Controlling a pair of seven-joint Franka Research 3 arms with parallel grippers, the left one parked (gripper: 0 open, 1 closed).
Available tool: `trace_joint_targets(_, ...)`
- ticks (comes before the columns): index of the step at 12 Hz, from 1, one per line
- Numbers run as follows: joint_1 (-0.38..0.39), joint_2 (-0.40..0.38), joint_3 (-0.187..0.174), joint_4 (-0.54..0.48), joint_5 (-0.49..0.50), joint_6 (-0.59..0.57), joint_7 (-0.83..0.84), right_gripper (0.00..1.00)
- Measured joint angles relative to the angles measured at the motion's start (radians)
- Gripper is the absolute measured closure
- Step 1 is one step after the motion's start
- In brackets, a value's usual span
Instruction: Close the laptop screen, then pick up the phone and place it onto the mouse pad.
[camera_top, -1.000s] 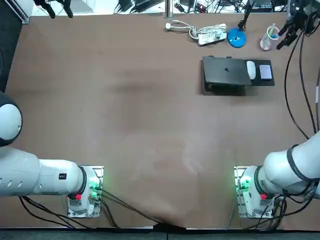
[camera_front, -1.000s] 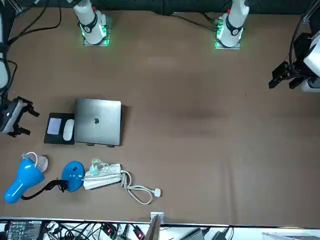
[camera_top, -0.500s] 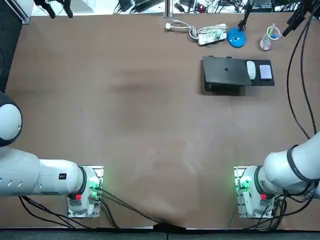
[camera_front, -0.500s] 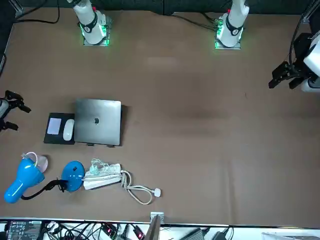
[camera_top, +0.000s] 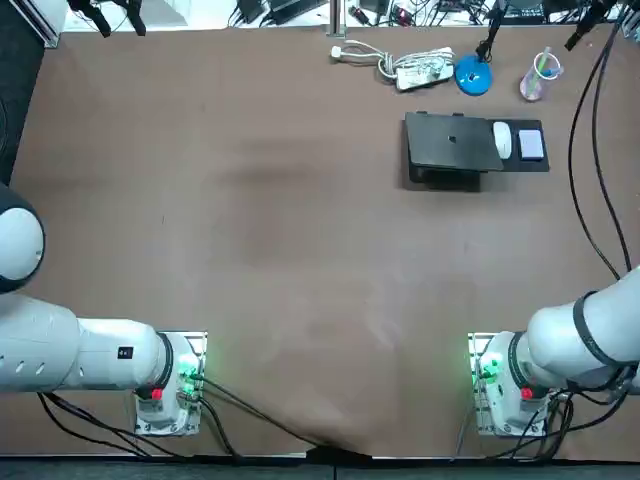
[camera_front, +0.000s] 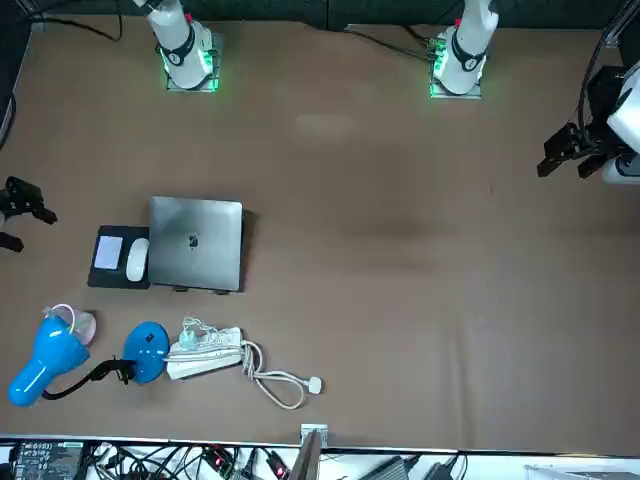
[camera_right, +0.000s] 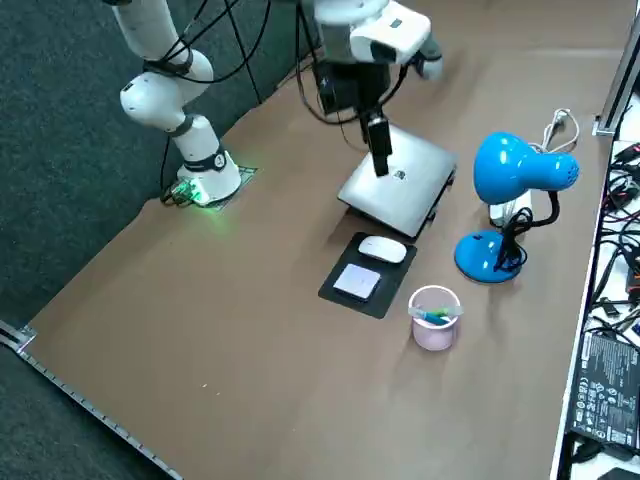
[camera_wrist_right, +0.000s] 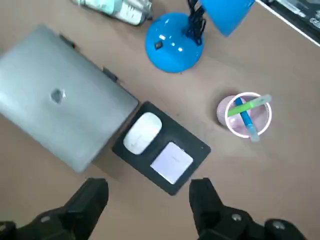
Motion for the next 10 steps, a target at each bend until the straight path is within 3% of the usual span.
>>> trace_joint_targets(6,0.099,-0.082,0.003,0.015,-0.006,-0.06,0.413,0.0)
trace_joint_targets(10,0.145,-0.113,0.003,0.015,-0.034,-0.112,0.558,0.0)
